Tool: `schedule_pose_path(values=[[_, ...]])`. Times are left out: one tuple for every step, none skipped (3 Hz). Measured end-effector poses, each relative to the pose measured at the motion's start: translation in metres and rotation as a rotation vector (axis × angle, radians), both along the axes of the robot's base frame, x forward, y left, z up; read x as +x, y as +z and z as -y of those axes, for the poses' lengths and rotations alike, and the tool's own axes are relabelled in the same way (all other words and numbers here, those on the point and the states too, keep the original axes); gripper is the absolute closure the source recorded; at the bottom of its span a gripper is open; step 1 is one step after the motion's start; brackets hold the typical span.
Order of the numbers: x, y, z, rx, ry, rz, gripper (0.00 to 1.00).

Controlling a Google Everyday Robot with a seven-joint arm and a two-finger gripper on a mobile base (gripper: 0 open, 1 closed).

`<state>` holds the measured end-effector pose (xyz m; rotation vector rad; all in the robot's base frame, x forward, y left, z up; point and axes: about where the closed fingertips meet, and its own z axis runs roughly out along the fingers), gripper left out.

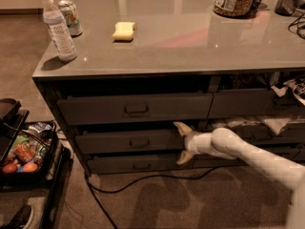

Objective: Open middle drawer

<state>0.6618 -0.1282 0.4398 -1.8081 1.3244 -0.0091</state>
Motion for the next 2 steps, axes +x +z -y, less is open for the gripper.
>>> schedule_pose_path(values=[[0.0708, -0.0189, -0.0197, 0.015, -0.019, 0.058, 0.0], [0.0708, -0.019, -0.0198, 0.015, -0.019, 0.058, 0.0]])
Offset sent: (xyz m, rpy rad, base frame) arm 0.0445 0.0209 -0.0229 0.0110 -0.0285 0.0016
